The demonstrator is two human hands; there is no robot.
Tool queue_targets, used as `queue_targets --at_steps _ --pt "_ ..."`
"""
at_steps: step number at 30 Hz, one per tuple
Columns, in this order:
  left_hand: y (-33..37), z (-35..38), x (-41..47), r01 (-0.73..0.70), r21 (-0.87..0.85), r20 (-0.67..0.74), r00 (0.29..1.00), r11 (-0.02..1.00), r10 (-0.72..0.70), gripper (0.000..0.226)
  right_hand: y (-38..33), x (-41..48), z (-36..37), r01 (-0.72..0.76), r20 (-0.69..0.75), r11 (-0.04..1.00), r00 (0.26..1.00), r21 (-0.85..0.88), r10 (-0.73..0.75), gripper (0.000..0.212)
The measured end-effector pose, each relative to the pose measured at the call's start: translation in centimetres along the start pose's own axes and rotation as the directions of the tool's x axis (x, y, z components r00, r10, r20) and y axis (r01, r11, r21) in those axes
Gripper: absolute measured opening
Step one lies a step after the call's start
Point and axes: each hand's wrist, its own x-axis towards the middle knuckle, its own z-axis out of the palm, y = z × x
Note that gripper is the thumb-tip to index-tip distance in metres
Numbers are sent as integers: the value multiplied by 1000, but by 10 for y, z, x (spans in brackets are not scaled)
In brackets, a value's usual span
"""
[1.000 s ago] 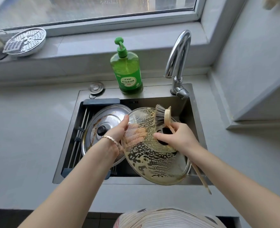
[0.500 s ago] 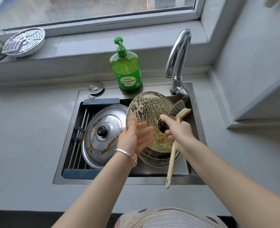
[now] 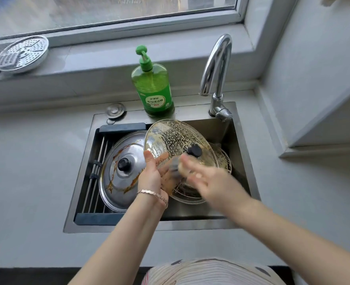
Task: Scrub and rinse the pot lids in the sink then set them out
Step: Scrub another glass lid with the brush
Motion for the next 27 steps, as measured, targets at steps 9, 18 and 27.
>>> queue_targets --at_steps 9,18,27 --pt "-1 -5 -9 -19 4 -6 1000 1000 19 63 -14 14 -7 14 -90 999 996 -41 -18 37" --pt "-9 -9 -10 -53 42 -76 996 998 56 58 -9 24 -14 -59 -69 998 996 -26 57 37" --pt "-2 -2 -12 -39 11 -67 997 999 39 62 -15 24 -15 -20 -75 997 997 -71 15 38"
